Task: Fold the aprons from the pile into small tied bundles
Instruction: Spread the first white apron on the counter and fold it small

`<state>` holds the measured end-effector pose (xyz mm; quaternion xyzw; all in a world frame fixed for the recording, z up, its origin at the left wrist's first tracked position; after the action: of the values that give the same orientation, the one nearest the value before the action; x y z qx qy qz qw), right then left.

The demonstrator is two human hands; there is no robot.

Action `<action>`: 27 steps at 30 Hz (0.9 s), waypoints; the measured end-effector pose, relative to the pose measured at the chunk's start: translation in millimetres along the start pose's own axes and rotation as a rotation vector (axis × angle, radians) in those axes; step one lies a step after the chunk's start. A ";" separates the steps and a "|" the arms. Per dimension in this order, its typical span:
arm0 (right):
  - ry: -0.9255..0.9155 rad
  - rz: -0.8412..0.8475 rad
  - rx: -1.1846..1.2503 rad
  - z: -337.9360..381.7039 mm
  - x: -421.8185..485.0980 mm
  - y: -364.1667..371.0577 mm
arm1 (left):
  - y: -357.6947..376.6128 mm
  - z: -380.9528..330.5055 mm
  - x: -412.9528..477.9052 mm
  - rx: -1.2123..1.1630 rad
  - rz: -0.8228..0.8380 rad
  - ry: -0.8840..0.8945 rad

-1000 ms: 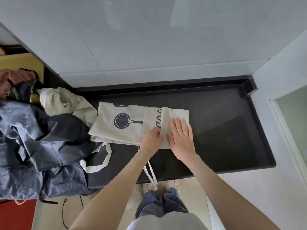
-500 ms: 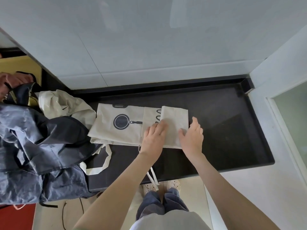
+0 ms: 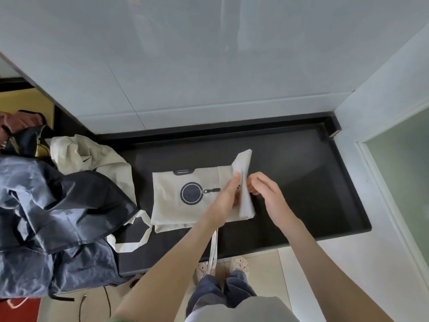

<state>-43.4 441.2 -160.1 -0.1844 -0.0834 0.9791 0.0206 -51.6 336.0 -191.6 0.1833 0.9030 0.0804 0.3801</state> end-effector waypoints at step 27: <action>-0.229 -0.107 -1.300 -47.1 21.1 80.6 | -80.5 -4.2 -23.5 1.581 -0.531 0.431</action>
<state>-46.6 370.6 -224.6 -0.0495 -0.6680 0.7404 -0.0554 -61.2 252.7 -196.2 0.1576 0.7594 -0.6304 -0.0326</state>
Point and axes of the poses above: each hand's wrist, its own x-axis towards the middle knuckle, its own y-axis out of the palm, z = x × y, the point moved 7 cm from there along x, towards the middle knuckle, and after that the axes turned 2 degrees about -z, right-handed, at the moved point
